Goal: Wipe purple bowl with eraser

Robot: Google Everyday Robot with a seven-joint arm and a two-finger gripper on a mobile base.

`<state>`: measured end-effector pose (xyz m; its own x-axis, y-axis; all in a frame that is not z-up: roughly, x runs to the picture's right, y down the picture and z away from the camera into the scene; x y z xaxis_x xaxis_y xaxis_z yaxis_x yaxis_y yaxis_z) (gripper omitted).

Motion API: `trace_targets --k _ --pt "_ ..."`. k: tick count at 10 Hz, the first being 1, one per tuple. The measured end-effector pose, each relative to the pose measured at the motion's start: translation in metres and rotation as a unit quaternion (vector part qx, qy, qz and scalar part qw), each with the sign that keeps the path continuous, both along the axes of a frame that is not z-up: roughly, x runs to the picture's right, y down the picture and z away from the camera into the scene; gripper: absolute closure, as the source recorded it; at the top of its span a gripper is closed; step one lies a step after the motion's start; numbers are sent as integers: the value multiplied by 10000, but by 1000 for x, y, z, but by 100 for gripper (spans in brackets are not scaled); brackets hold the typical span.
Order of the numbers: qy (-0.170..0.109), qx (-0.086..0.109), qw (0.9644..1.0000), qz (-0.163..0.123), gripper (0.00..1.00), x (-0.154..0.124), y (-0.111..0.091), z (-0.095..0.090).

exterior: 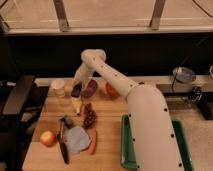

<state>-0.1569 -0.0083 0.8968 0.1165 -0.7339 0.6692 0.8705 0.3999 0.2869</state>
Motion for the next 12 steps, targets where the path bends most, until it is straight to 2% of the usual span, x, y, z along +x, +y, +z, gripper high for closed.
trace_targets --k 3,4,7,9,11,12 --pt "269 -67 9995 138 100 50 9 -6" --pt "391 -38 9991 178 100 71 4 -8" --pt "363 101 9991 213 100 91 -17 -4" --pt "209 171 9995 145 100 80 -26 -1" --pt "-3 198 9998 60 100 49 -29 2" --pt "-131 182 9997 35 100 24 -25 2"
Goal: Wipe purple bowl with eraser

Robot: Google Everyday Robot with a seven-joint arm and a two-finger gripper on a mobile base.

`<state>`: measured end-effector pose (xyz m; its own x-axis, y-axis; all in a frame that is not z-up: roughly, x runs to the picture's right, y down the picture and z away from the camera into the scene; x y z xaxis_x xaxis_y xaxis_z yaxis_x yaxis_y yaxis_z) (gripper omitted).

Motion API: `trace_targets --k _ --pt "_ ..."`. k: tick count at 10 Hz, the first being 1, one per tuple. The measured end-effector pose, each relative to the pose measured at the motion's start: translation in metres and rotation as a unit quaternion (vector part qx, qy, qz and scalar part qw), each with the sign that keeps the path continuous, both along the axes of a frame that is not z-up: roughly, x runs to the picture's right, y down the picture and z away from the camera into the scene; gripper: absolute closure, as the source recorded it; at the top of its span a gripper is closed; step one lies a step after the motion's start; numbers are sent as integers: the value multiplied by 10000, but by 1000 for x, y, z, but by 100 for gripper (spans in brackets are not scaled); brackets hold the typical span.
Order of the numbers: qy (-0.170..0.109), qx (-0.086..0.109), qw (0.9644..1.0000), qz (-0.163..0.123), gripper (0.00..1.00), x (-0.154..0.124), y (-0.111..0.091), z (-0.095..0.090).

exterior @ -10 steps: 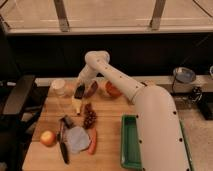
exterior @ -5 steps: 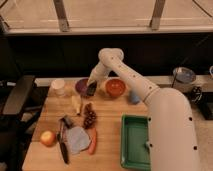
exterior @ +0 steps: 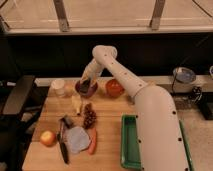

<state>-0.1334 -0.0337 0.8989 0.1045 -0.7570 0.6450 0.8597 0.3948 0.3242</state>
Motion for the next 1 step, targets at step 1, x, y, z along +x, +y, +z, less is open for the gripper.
trace_targets --k 1 --pt "-44 -16 10000 19 100 -12 3 -1"
